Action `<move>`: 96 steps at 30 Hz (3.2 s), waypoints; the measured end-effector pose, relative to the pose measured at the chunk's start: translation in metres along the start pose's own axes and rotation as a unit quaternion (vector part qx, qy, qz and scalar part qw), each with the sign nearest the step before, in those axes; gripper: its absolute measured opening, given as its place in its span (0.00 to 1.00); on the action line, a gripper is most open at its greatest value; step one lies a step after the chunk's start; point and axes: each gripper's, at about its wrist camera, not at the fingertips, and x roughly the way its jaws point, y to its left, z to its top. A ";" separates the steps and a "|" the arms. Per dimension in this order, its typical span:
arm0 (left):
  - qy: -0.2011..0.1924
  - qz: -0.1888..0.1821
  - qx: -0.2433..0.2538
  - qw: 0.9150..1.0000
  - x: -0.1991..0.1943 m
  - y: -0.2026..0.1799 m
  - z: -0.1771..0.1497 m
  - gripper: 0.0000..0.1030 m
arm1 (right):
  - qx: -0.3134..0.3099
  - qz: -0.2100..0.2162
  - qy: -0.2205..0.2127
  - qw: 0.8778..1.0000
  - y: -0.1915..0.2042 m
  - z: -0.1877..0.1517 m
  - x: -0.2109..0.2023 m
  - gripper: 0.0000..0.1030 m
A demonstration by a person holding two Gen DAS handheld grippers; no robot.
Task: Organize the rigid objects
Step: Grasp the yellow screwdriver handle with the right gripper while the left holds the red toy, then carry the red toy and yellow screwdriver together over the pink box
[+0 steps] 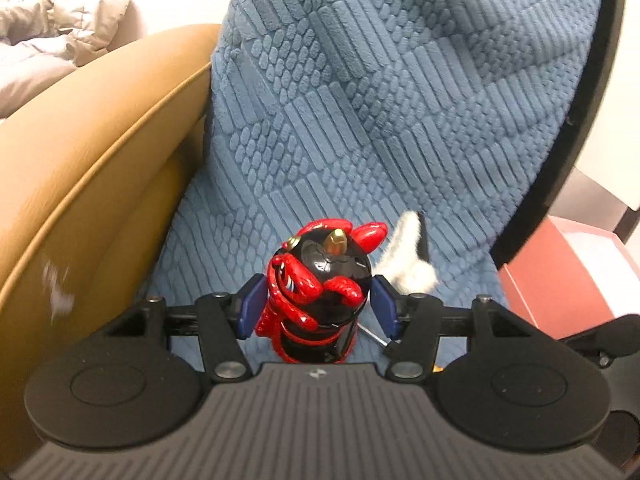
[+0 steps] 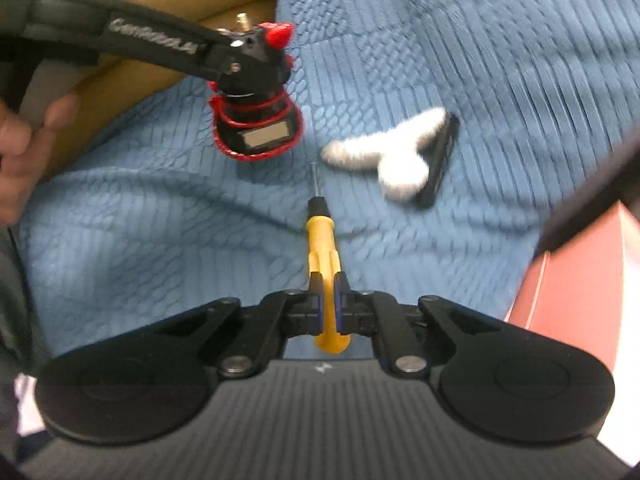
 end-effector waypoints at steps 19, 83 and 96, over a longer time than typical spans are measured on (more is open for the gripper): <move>0.054 -0.008 -0.006 0.998 -0.054 -0.041 -0.078 0.61 | 0.186 -0.060 -0.027 0.980 0.040 -0.091 -0.064 0.08; 0.043 -0.050 -0.001 0.998 -0.140 -0.095 -0.055 0.62 | 0.262 -0.076 -0.112 0.956 0.036 -0.087 -0.165 0.21; 0.038 -0.039 0.006 0.998 -0.224 -0.130 -0.049 0.62 | 0.256 -0.099 -0.153 0.949 0.051 -0.099 -0.252 0.21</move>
